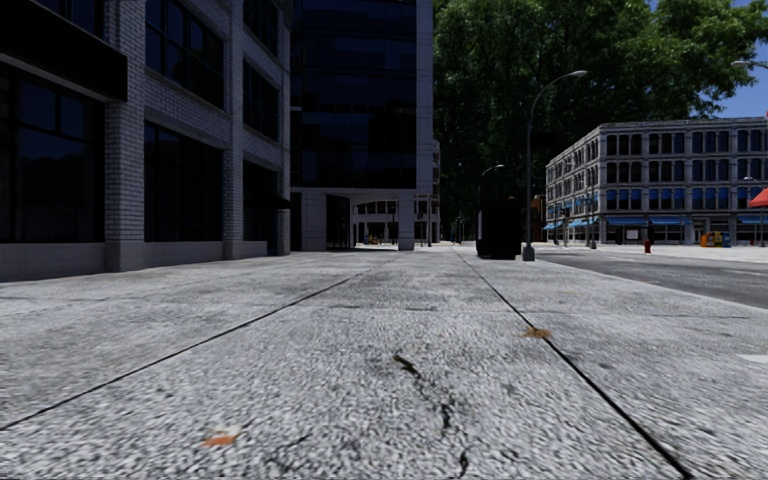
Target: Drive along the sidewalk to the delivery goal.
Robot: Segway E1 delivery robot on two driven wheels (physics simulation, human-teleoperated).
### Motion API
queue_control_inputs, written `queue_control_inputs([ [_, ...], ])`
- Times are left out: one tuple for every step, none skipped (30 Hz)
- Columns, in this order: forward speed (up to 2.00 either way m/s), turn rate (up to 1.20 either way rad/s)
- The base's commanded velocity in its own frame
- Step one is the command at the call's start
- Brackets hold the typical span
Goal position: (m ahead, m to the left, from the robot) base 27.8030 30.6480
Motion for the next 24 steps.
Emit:
queue_control_inputs([
  [1.47, 0.00],
  [1.47, 0.00],
  [1.47, 0.00],
  [1.47, 0.00],
  [1.47, 0.00],
  [1.47, 0.00],
  [1.47, 0.00],
  [1.47, 0.00],
  [1.47, 0.00],
  [1.47, 0.00],
  [1.47, 0.00],
  [1.47, 0.00],
  [1.47, 0.00],
  [1.47, 0.00],
  [1.47, 0.00],
  [1.47, 0.00],
  [1.47, 0.00],
  [1.47, 0.00],
  [1.47, 0.00],
  [1.47, 0.00],
  [1.47, 0.00],
  [1.49, 0.00],
  [1.73, 0.00],
  [1.73, 0.00],
])
